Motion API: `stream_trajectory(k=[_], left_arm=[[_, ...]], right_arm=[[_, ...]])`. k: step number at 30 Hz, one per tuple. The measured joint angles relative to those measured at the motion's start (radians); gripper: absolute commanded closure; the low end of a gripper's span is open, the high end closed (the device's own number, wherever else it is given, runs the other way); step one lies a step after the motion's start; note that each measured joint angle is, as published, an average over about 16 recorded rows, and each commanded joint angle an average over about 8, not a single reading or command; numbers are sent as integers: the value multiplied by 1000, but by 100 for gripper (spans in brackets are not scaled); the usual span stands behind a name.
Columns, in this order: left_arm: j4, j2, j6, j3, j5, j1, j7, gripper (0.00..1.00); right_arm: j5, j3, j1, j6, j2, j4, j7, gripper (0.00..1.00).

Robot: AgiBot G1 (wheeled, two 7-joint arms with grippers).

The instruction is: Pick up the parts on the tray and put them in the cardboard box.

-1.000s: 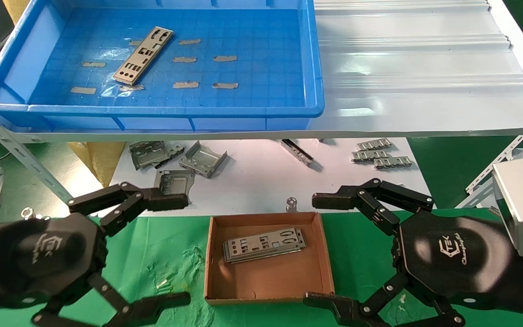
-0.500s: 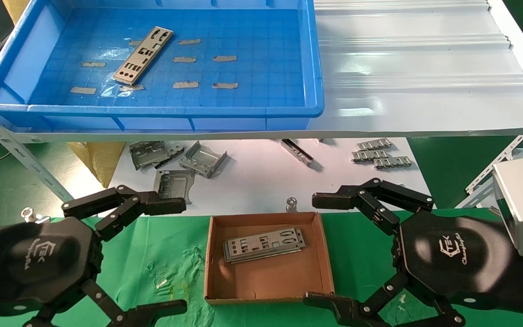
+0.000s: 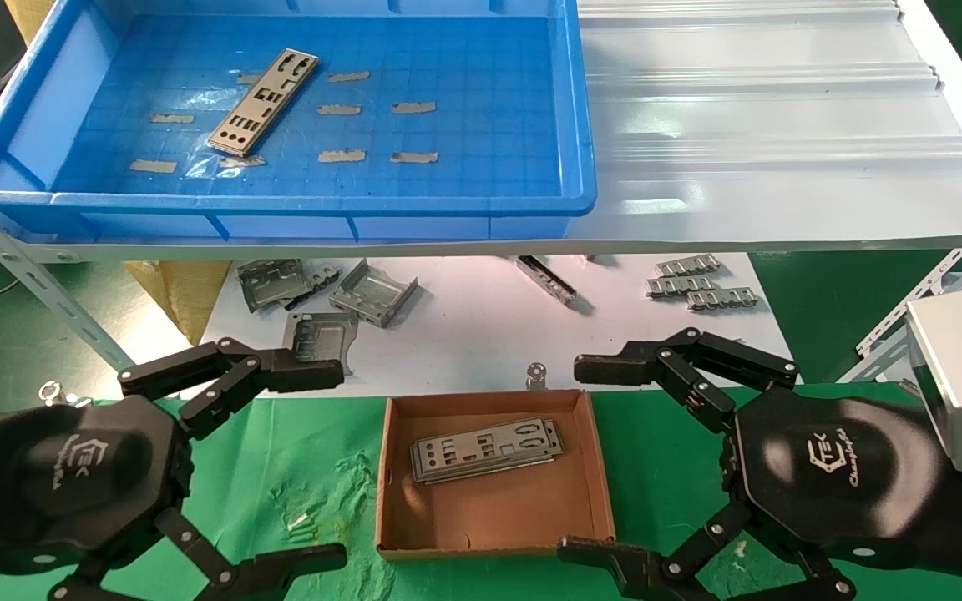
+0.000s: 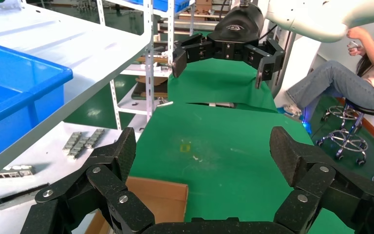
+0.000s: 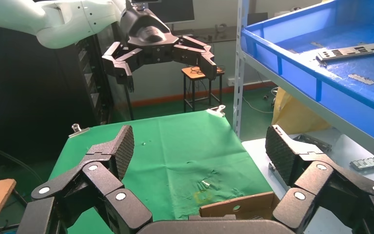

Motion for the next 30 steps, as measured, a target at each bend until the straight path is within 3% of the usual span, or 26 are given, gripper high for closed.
stream_trajectory(k=[30], left_arm=[[5, 3, -1, 2, 3, -2, 2, 0]], right_arm=[[0, 0, 0, 0, 0, 0, 0, 0]])
